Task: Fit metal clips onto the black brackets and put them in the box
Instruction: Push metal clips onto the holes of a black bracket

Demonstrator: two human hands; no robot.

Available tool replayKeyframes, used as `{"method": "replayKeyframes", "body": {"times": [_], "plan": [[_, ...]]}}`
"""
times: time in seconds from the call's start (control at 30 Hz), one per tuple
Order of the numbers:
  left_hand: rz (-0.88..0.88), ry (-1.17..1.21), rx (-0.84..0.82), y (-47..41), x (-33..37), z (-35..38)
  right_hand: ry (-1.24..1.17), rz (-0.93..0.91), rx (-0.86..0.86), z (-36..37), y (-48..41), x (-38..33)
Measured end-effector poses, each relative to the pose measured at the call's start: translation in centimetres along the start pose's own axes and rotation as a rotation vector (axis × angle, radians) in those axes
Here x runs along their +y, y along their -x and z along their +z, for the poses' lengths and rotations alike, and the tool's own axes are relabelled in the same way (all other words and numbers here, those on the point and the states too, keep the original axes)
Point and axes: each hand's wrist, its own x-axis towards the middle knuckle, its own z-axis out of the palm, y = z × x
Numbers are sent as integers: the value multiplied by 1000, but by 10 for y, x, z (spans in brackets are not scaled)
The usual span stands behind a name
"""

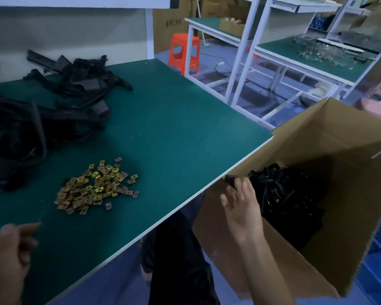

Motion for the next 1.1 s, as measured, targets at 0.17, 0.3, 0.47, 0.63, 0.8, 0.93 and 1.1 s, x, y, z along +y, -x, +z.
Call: {"method": "replayKeyframes", "body": {"times": [0.17,0.3,0.47,0.63,0.8,0.93,1.1], "plan": [[17,-54,67,31,29,9,-52,-87,100,-14,-21,-23],[213,-141,120,79,56,19,144,-98,-36,12,-5,-18],[245,-176,150,82,60,17,654,-263,-403,91,28,17],[263,-156,184,81,58,16,1078,-320,-880,194,34,63],[270,-173,211,80,60,17,1412,-597,-1226,294,29,130],[321,-171,206,81,64,15,1772,-894,-1271,352,14,174],[321,-42,200,84,67,18,2197,-1471,-1167,378,5,190]]}}
